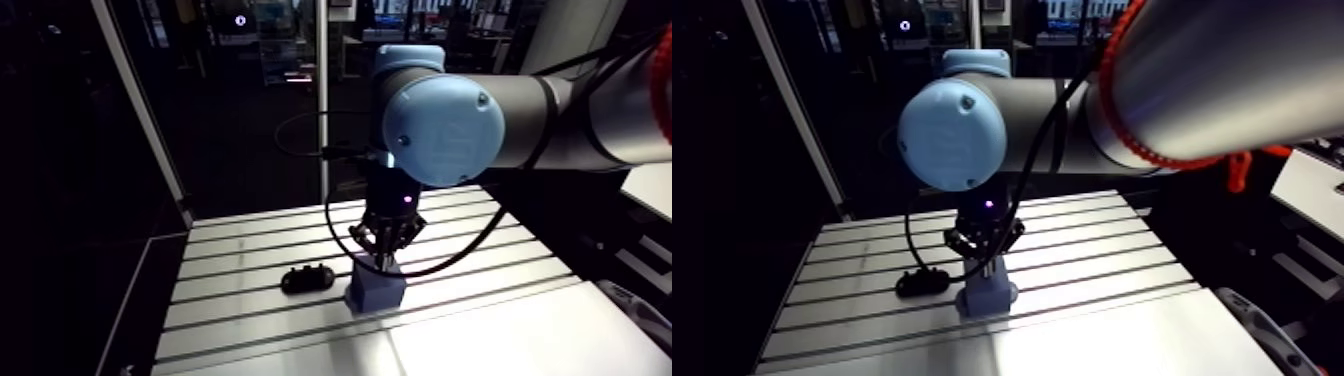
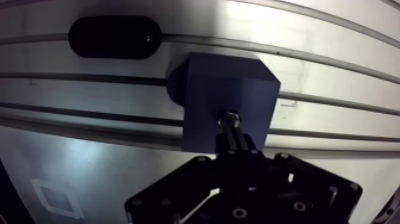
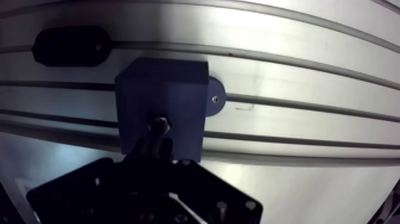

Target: Pick up the M10 bolt and insert it into the hex recess until seated.

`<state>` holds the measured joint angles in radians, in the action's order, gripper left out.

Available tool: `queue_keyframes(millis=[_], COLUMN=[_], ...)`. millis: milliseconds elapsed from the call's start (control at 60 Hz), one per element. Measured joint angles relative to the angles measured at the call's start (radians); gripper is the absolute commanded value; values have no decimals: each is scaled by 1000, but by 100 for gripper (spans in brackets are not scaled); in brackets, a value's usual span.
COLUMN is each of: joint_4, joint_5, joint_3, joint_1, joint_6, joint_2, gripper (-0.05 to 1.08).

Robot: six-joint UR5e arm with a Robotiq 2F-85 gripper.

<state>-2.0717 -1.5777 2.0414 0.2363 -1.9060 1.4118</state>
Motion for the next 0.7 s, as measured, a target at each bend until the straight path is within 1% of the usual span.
queue_keyframes(millis=[700], joint_4=[-15], joint_5=[1], joint_3=[2], joint_1=[1], joint_6=[-6], joint_2=[-18], gripper=[106])
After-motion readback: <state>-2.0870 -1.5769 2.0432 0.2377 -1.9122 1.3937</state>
